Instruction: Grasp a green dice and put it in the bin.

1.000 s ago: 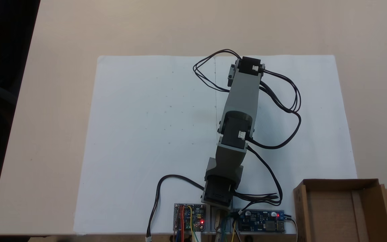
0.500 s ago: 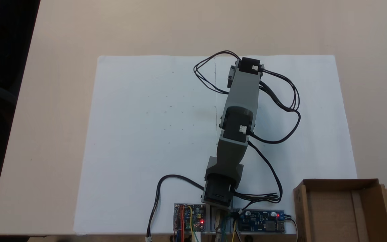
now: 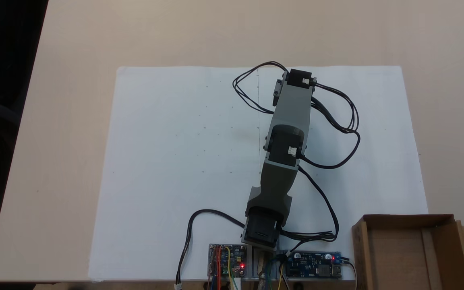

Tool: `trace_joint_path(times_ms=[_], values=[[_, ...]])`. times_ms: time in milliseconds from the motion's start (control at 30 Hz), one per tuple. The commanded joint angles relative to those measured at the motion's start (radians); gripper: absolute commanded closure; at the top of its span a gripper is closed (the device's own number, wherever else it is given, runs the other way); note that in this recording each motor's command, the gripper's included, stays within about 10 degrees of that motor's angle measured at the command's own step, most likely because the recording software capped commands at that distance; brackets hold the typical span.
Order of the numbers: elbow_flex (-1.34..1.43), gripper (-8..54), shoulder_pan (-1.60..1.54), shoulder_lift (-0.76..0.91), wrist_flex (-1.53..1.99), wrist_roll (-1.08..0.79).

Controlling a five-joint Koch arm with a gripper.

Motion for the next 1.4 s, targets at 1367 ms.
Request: trace_joint_path(times_ms=[1367], values=[[-0.028,13.1,0.009,-0.017,-0.049,-0.014]])
